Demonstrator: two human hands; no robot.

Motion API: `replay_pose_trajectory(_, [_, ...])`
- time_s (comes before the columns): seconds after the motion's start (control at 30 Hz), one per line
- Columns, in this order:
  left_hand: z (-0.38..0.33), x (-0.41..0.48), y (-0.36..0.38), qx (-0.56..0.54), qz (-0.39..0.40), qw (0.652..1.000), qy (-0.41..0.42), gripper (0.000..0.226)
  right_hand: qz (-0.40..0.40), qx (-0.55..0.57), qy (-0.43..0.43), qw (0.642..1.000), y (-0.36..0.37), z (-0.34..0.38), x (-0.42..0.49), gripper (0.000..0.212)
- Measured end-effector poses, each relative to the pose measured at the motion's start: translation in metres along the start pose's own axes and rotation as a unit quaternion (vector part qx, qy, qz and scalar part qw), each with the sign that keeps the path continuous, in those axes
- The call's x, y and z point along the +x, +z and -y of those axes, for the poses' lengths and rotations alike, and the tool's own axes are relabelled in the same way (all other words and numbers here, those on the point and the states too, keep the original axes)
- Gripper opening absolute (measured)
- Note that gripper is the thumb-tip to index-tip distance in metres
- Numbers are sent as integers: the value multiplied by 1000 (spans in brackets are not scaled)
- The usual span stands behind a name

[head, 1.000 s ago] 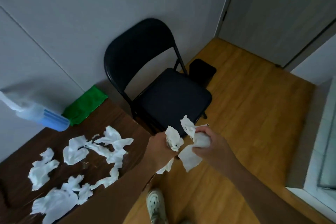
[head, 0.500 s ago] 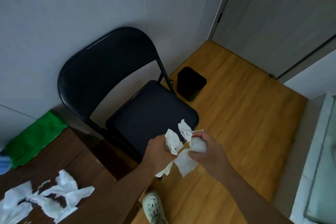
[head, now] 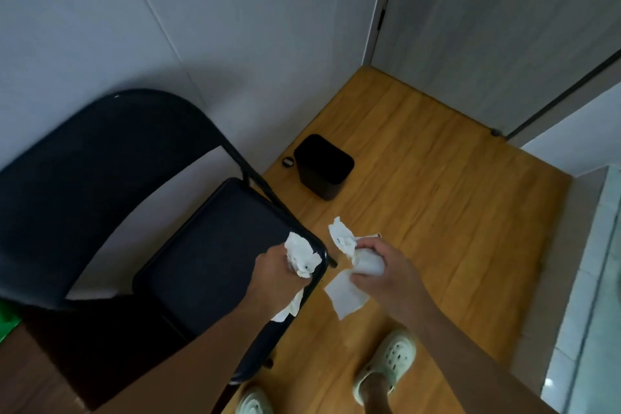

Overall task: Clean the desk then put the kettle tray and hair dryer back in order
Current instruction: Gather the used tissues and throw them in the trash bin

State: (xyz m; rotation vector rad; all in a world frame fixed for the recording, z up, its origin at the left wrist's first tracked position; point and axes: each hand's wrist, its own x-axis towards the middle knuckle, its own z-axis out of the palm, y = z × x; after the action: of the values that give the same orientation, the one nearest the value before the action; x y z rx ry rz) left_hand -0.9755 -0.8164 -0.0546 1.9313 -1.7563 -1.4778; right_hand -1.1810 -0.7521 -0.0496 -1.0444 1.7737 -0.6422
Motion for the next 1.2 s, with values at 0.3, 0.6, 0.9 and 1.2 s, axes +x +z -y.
replay_pose_trajectory(0.3, [-91,58,61,-62,28,994,-87,48,3,-27,7,1000,-153,-28,82,47])
replay_pose_trajectory(0.6, [-129,156,81,-101,-60,983,-141,18,69,-94,-40,992,-183,-18,196,48])
replay_pose_trajectory(0.9, [-125,282,97,-125,-98,968,-195,24,133,-150,-41,979,-139,-49,341,51])
replay_pose_trajectory(1.2, [-83,393,134,-201,-120,936,-265,39,178,-213,-68,958,-82,-78,472,52])
